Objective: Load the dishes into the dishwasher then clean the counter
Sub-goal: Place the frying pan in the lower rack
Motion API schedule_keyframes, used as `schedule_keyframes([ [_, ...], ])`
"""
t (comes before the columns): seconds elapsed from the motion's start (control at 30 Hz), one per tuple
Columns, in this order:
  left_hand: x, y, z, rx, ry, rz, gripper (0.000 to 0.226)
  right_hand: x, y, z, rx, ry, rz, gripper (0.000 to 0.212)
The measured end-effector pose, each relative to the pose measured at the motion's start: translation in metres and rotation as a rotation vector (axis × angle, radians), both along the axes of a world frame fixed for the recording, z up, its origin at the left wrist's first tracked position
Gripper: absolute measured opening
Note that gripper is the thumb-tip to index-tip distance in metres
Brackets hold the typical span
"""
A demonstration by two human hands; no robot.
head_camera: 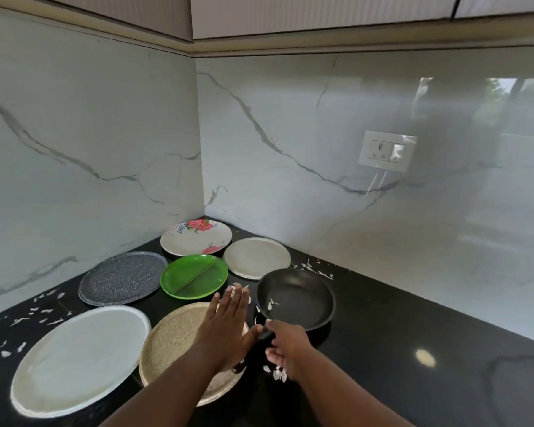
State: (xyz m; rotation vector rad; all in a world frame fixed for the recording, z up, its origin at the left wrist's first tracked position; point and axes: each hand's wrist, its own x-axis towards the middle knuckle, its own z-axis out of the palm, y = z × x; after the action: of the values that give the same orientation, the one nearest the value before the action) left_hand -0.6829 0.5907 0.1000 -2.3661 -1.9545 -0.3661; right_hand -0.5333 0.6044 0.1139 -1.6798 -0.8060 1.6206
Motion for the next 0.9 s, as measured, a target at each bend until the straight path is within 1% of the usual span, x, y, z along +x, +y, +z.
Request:
schedule_keyframes([
  [0.03,0.0,0.003,-0.001,-0.035,0.018,0.031,0.092,-0.001,0.006,-0.003,-0.047,0.051,0.006,0.027],
  [0.1,0.001,0.01,-0.002,-0.043,0.004,0.091,0.085,-0.003,0.016,-0.009,-0.118,0.117,0.017,0.026],
  [0.13,0.002,0.012,-0.008,-0.011,0.001,0.093,0.086,-0.004,0.019,-0.012,-0.144,0.147,0.02,0.025],
  [0.17,0.002,0.013,-0.013,-0.042,-0.008,0.1,0.087,-0.005,0.022,-0.014,-0.16,0.174,0.017,0.022],
  [0.27,0.002,0.016,-0.023,-0.028,0.001,0.108,0.088,-0.005,0.025,-0.02,-0.196,0.26,-0.029,0.02],
  [0.37,0.002,0.021,-0.025,-0.086,-0.045,0.088,0.094,-0.003,0.026,-0.022,-0.186,0.257,-0.089,0.019],
  [0.47,0.0,0.036,-0.021,-0.085,-0.053,0.035,0.101,0.002,0.03,-0.021,-0.148,0.257,-0.195,0.012],
  [0.53,0.002,0.045,-0.019,-0.059,-0.068,0.007,0.102,0.011,0.029,-0.018,-0.121,0.232,-0.237,0.013],
  [0.63,0.009,0.054,-0.015,-0.042,-0.097,-0.051,0.097,0.023,0.021,-0.013,0.015,0.081,-0.296,0.022],
  [0.7,0.016,0.053,-0.014,-0.057,-0.093,-0.084,0.098,0.033,0.013,-0.004,0.089,-0.066,-0.309,0.029],
  [0.73,0.019,0.051,-0.014,-0.066,-0.088,-0.106,0.099,0.038,0.01,0.002,0.119,-0.191,-0.302,0.031],
  [0.77,0.023,0.049,-0.014,-0.069,-0.095,-0.132,0.1,0.044,0.006,0.008,0.151,-0.359,-0.281,0.033],
  [0.83,0.029,0.046,-0.015,-0.078,-0.104,-0.167,0.1,0.055,-0.005,0.022,0.2,-0.741,-0.172,0.036],
  [0.9,0.036,0.046,-0.014,-0.081,-0.113,-0.183,0.103,0.066,-0.019,0.033,0.258,-1.032,-0.045,0.039],
])
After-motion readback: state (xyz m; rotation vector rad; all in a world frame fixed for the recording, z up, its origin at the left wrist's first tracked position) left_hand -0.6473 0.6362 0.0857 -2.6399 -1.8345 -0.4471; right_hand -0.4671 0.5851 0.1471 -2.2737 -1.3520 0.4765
